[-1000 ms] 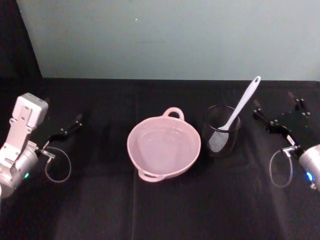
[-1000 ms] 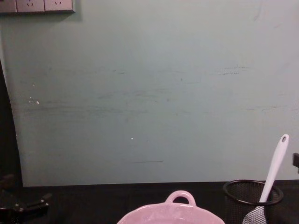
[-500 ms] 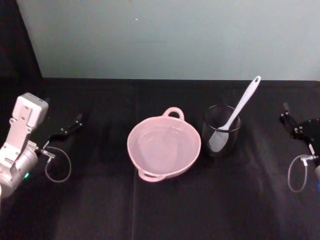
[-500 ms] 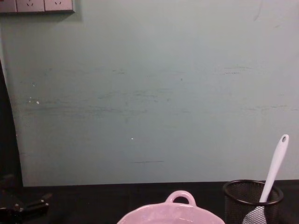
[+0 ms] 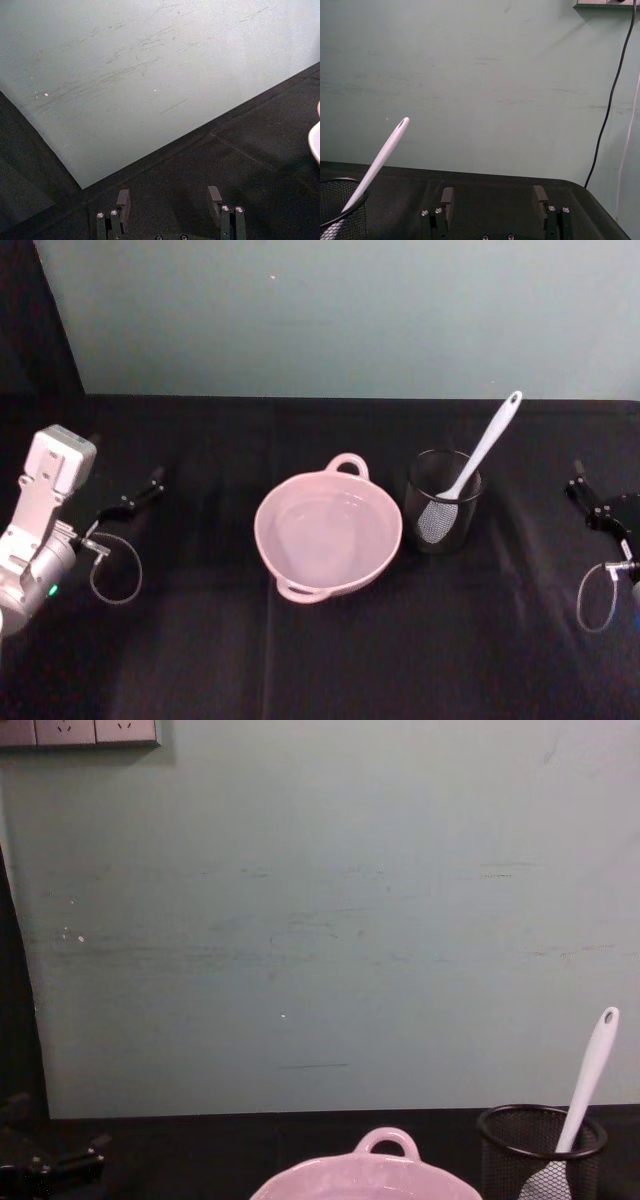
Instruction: Use the one hand to pick up the spoon and stir the clear water in the bowl.
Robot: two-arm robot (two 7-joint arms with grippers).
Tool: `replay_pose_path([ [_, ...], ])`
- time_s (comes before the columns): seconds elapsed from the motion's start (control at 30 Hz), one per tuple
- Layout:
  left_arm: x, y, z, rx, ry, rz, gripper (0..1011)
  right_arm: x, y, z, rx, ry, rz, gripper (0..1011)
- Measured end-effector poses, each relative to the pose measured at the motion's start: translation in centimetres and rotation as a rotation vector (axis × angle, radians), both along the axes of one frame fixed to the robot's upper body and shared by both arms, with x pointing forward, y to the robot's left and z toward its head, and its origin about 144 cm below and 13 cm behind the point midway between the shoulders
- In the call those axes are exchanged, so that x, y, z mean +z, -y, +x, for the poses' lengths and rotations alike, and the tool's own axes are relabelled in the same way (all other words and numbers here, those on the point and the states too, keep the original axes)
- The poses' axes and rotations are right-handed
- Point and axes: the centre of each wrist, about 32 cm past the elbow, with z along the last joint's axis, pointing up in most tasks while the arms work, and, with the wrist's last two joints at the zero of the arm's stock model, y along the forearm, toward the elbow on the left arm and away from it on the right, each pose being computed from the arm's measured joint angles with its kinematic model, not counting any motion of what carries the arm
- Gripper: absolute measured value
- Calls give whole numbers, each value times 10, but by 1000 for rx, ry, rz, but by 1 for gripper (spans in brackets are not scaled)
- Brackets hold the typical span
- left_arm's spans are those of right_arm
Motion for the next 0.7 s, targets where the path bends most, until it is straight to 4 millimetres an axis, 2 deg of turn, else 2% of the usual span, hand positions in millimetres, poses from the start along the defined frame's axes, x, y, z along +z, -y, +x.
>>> replay_pose_path([
  [0.7, 0, 0, 0, 0, 0, 0, 1011, 1, 0, -1, 3, 2, -6, 1003],
])
